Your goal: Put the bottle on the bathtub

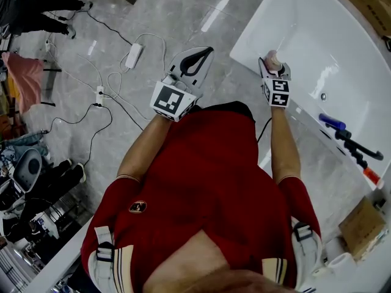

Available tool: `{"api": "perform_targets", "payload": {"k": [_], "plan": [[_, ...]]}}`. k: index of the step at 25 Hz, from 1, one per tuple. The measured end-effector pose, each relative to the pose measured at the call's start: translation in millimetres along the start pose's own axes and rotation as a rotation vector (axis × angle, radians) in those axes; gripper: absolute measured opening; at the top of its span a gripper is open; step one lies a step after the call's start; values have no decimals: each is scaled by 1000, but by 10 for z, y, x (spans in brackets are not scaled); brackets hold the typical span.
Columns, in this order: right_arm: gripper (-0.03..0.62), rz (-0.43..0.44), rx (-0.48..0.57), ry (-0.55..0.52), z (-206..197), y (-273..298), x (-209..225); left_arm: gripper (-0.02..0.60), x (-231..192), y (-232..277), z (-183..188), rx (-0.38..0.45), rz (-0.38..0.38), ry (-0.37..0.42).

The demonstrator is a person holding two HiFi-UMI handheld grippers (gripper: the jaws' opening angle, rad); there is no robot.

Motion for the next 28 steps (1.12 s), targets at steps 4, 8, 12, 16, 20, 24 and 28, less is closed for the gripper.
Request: {"api": "perform_targets", "payload": {"k": [4,8,12,16,20,24,28], "plan": [[282,-3,0,9,40,6,-16,8,-17,-17,23,1,3,-3],[299,-9,-11,7,60,-45,-18,8,-4,-42,45,-2,-2,-7],[304,-18,-18,8,58,-142,-14,8,27,-74,51,-3,-7,-17],[308,-32,-27,7,67,-298,-64,8,54,-133,95,-1,-18,-26],[308,-49,-24,12,149,-503,-126,8,79,-199,169,-4,-33,-38],[308,-71,-12,17,264,-728,-212,8,134,-272,240,0,-54,-49],[305,-74,6,16,411,-954,-330,8,216,-325,308,3,-76,-60]]}}
Point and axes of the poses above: the fingertips, and each gripper's own axes: y forward along the fingers, x to its right, z out of its top, the point moved 7 cm from there along -y, backward along the fingers
